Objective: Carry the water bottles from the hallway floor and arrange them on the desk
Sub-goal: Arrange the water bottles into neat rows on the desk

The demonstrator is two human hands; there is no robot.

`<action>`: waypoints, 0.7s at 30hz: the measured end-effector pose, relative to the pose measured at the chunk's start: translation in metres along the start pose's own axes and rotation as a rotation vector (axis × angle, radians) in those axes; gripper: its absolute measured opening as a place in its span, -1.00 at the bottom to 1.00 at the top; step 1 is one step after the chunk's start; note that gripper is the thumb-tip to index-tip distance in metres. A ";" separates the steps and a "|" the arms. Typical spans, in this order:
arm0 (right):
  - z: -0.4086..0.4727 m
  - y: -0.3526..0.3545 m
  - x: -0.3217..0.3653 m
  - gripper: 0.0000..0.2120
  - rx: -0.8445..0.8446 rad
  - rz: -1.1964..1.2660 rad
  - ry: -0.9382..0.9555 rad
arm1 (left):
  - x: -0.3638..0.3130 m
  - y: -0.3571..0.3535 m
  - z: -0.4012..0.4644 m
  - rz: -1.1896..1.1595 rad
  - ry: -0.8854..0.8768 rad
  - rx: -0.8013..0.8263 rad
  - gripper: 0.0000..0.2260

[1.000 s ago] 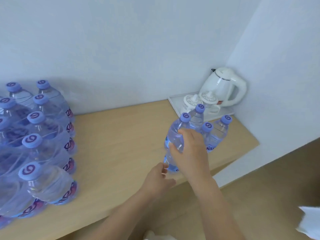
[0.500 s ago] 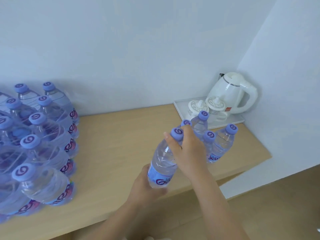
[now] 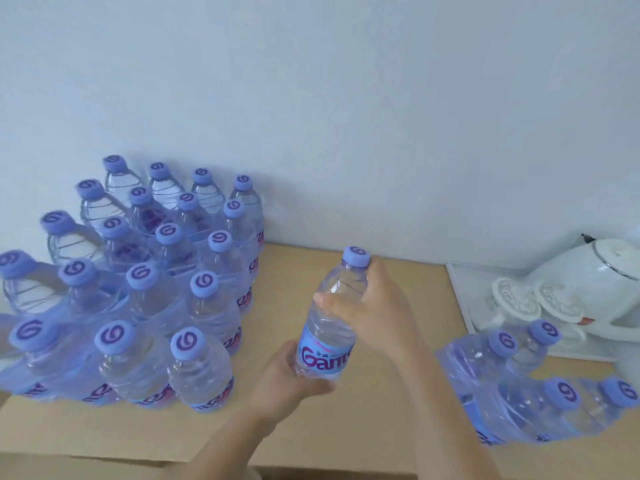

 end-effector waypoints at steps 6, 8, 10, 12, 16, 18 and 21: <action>0.048 -0.033 0.022 -0.50 -0.034 0.021 0.052 | 0.006 0.016 0.028 -0.172 0.062 -0.399 -0.52; 0.069 -0.044 0.026 -0.50 -0.055 0.017 0.061 | 0.001 0.018 0.040 -0.139 0.103 -0.451 -0.49; 0.087 -0.054 0.028 -0.48 -0.081 -0.007 0.076 | -0.006 0.021 0.054 -0.079 0.109 -0.478 -0.58; 0.103 -0.064 0.029 -0.47 -0.107 -0.029 0.103 | -0.012 0.020 0.071 -0.109 0.091 -0.473 -0.60; 0.134 -0.084 0.030 -0.47 -0.077 -0.026 0.134 | -0.021 0.027 0.101 -0.278 0.092 -0.511 -0.54; 0.150 -0.093 0.030 -0.47 -0.043 -0.005 0.146 | -0.026 0.033 0.113 -0.324 0.108 -0.544 -0.53; 0.169 -0.104 0.027 -0.46 -0.033 0.001 0.152 | -0.031 0.041 0.128 -0.364 0.087 -0.568 -0.61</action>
Point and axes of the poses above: each hand's wrist, its own z-axis towards the middle knuckle, its own y-axis out of the back of the hand, x = y × z, the point moved 5 cm from there along z, towards the middle knuckle, and after that the axes turned 2 degrees about z, right-handed, at the moved point
